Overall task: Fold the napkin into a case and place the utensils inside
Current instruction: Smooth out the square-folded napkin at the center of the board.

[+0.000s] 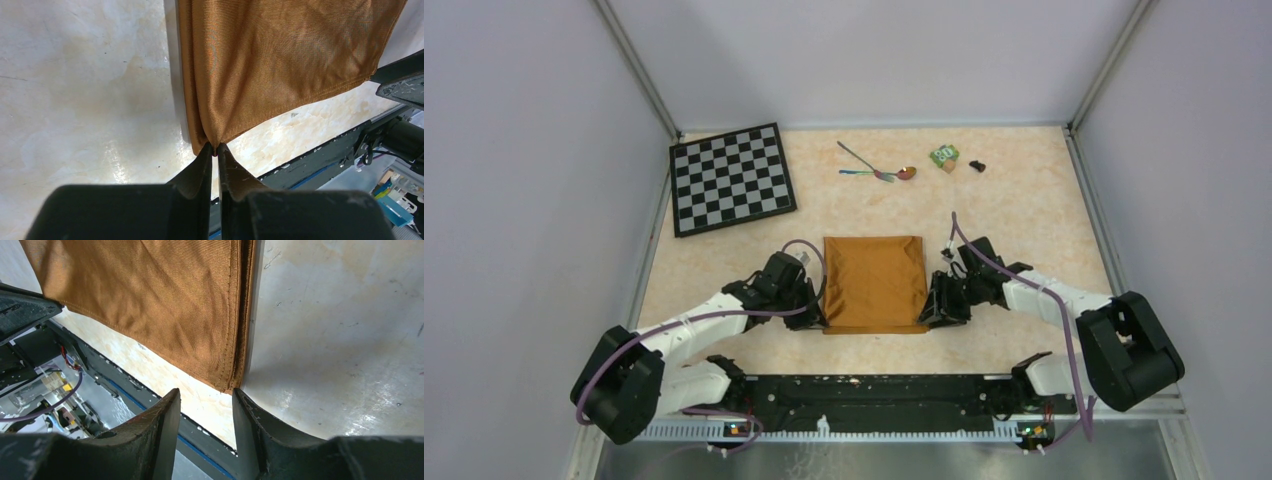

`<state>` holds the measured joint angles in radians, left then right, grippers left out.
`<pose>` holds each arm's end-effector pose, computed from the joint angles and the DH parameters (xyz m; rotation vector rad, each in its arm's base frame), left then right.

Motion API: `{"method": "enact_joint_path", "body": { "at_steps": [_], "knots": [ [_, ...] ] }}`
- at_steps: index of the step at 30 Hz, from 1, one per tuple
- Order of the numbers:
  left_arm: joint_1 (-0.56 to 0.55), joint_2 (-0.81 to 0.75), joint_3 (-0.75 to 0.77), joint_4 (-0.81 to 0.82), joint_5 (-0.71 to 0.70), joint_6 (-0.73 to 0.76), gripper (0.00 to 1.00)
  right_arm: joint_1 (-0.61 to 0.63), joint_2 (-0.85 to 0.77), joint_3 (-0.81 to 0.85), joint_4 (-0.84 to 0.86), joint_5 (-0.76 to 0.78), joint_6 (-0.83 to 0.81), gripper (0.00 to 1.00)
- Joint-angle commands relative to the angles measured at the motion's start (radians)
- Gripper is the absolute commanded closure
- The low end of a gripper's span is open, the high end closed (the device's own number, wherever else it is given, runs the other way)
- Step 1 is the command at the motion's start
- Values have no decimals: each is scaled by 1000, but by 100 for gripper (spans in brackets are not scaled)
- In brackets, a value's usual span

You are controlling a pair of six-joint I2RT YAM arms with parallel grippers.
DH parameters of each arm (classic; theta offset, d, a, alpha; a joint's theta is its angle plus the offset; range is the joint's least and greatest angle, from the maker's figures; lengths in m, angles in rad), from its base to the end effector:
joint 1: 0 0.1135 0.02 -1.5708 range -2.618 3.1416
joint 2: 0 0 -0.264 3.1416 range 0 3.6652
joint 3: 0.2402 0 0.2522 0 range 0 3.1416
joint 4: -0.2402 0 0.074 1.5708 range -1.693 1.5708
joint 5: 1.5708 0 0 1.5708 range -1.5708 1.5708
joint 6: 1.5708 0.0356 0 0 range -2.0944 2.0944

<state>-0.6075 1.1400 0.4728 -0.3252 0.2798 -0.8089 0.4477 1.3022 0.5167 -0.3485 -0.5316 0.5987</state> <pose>0.1573 -0.1214 0.1583 -0.1625 2.7591 -0.8298 0.1814 0.1071 0.1424 0.0435 2.8684 0.9928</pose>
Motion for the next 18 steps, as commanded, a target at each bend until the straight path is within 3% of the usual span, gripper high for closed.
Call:
{"method": "enact_joint_path", "body": {
  "at_steps": [1,6,18],
  "knots": [
    [-4,-1,-8,28,-3,7,89,6,-12,3,27,-2,11,58],
    [-6,-7,-12,28,-1,4,89,6,6,3,54,-16,18,63],
    [-14,-8,-8,28,5,0,91,6,50,-10,79,-8,27,63]
  ]
}}
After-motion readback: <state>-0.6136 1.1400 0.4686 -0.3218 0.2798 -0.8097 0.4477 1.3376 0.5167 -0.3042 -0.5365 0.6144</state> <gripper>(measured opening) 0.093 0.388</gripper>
